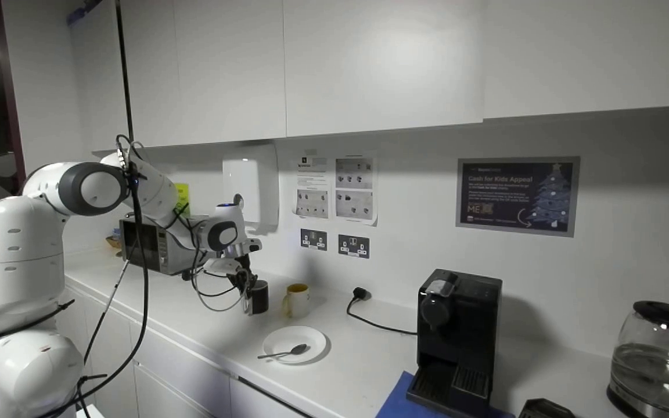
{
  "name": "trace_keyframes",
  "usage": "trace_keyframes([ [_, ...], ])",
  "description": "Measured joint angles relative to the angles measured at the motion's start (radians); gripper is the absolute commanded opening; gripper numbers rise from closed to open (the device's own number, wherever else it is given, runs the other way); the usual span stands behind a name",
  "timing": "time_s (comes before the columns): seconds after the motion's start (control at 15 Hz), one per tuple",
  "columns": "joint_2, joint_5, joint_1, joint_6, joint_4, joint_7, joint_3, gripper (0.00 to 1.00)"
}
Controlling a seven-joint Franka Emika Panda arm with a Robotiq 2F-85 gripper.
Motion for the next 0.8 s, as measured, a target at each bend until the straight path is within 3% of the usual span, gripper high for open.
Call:
trace_keyframes([
  [0.8,-0.213,0.003,0.010,0.001,-0.243,0.000,0.015,0.05],
])
